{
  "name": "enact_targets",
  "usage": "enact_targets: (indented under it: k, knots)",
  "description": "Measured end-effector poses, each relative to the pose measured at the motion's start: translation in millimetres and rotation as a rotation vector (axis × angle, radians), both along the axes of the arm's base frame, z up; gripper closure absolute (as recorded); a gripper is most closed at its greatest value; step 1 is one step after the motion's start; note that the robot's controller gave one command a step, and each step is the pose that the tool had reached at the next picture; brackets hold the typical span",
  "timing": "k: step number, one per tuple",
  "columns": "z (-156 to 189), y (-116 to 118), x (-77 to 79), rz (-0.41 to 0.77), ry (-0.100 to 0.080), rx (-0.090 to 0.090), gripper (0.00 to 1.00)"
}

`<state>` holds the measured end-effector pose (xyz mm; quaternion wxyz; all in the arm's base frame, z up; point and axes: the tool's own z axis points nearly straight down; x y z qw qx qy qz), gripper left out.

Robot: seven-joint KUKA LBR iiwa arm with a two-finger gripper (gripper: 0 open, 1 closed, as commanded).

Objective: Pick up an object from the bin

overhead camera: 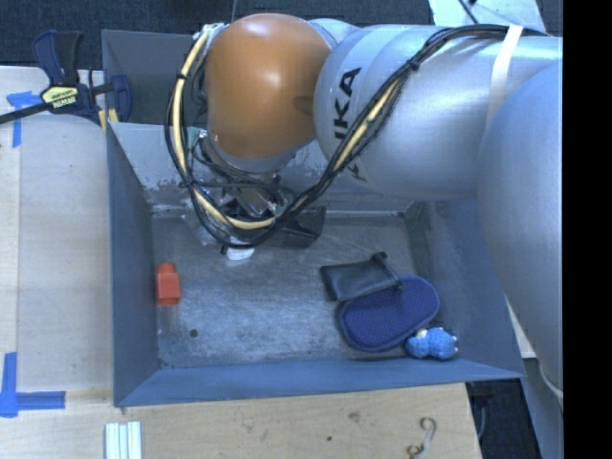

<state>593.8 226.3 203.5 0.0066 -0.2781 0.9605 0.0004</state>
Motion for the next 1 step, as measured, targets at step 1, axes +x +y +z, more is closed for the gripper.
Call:
enact_targets:
  k: [1]
  knots:
    - [-61.1, -14.6, 17.0, -0.297, 0.014, -0.003, 1.00]
